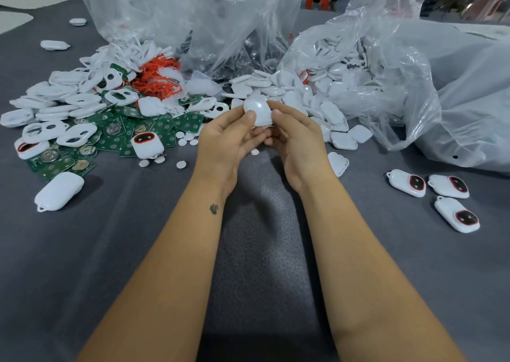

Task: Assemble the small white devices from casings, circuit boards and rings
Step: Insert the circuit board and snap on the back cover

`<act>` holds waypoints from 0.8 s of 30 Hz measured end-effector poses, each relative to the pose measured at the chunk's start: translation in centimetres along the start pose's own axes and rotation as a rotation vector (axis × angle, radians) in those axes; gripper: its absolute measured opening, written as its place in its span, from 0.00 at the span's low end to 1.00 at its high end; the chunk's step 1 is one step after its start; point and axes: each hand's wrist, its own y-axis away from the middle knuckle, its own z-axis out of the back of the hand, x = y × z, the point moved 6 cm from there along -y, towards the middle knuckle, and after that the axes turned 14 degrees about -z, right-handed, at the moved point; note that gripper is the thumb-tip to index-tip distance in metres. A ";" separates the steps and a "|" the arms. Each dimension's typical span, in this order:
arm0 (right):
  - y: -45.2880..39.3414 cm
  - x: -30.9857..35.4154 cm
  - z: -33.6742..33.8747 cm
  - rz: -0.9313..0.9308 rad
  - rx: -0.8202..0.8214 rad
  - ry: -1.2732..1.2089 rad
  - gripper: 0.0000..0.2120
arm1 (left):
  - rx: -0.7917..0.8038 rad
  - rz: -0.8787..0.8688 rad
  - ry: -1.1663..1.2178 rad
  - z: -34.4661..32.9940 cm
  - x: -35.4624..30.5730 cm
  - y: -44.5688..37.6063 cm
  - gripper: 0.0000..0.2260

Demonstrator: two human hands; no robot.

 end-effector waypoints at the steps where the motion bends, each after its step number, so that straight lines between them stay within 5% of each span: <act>1: 0.1 -0.1 0.0 -0.010 0.002 0.001 0.11 | -0.020 0.003 0.008 0.0 0.0 0.0 0.05; 4: 0.6 -0.1 -0.1 0.003 -0.002 0.033 0.15 | -0.071 0.022 0.038 0.3 0.0 0.0 0.14; 7: 1.4 0.7 0.1 0.170 -0.048 0.262 0.20 | -0.036 0.042 0.022 0.3 0.2 0.0 0.09; 13: 3.0 1.9 0.5 0.418 -0.221 0.639 0.11 | 0.125 -0.118 -0.221 -0.4 -0.2 0.0 0.12; 19: 2.8 1.2 1.0 0.338 -0.249 0.480 0.02 | 0.189 -0.074 -0.232 -0.5 0.7 0.1 0.05; 24: 2.7 0.4 0.2 0.281 -0.245 0.320 0.04 | 0.041 0.100 0.093 -2.1 1.6 0.6 0.10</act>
